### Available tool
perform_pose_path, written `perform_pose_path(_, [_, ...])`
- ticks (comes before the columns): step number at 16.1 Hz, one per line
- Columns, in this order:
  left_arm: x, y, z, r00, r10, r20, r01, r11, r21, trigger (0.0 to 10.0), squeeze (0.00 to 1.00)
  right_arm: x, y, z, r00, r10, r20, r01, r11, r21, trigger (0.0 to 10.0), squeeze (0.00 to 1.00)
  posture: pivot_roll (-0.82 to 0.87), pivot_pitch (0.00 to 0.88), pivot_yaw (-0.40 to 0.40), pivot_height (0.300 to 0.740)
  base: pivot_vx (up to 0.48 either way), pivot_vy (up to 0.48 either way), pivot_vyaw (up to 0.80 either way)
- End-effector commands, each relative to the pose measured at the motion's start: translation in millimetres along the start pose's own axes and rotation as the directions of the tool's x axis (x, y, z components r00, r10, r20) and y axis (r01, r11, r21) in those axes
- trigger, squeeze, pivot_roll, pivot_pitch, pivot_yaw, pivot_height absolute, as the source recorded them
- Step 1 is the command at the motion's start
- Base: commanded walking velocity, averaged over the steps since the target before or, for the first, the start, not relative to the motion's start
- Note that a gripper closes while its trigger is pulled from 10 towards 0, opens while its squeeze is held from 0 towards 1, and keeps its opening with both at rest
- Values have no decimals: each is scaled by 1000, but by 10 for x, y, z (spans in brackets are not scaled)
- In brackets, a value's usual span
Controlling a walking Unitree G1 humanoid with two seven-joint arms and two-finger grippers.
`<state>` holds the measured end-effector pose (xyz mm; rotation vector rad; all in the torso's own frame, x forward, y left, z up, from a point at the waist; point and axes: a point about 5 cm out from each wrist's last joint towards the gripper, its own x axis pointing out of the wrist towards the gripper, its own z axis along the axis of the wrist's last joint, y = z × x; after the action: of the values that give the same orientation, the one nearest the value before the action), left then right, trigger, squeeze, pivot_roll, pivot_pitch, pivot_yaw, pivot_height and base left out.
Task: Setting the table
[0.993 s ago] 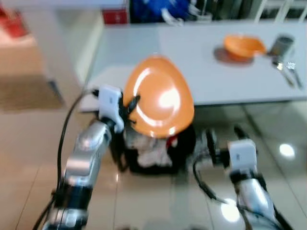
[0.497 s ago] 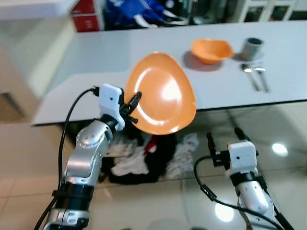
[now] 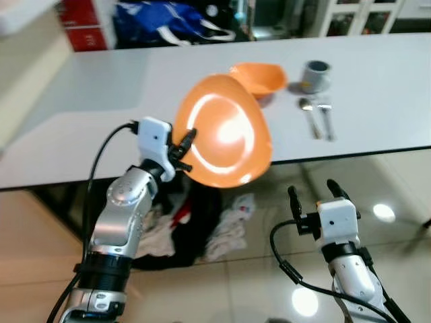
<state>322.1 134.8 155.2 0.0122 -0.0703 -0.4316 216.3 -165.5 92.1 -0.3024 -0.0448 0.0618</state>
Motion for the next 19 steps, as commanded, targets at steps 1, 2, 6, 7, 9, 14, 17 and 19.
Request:
perform_pose_path(1, [71, -53, 122, 998, -14, 57, 12, 1000, 25, 0, 0, -11, -60, -5, 1000, -11, -4, 11, 1000, -18, 10000, 0, -114, 0, 52, 727, 439, 0, 0])
perform_pose_path(2, [77, -44, 131, 998, -11, 64, 10, 1000, 16, 0, 0, -13, -60, -6, 1000, -11, -5, 11, 1000, -18, 10000, 0, -114, 0, 51, 727, 0, 0, 0])
perform_pose_path(6, [97, -11, 149, 997, 5, 71, -8, 999, 41, 0, 0, -16, -63, 15, 1000, -20, 1, 20, 1000, -11, 10000, 0, -117, 4, 52, 727, 0, 0, 0])
perform_pose_path(7, [94, -14, 145, 997, 9, 75, -10, 1000, 21, 0, 0, -19, -70, 31, 1000, -29, 8, 29, 1000, 2, 10000, 0, -117, 4, 52, 727, 304, 0, 0])
perform_pose_path(9, [86, -19, 117, 998, 21, 61, -21, 1000, 2, 0, 0, -18, -83, 42, 999, -37, 12, 36, 999, 14, 10000, 0, -120, 10, 53, 727, 461, 0, 0])
perform_pose_path(14, [84, -46, 107, 998, 12, 60, -13, 1000, 9, 0, 0, 2, -78, 24, 999, -31, 7, 31, 999, 7, 10000, 0, -118, 12, 52, 727, 470, 0, 0])
perform_pose_path(17, [90, -82, 127, 998, -17, 65, 15, 1000, 25, 0, 0, -1, -72, 11, 1000, -30, 3, 30, 1000, 7, 10000, 0, -118, 12, 53, 727, 480, 0, 0])
perform_pose_path(19, [106, -121, 176, 995, -45, 85, 43, 999, 25, 0, 0, -8, -71, 4, 1000, -31, 0, 31, 999, 7, 10000, 0, -120, 15, 55, 727, 240, 0, 0])
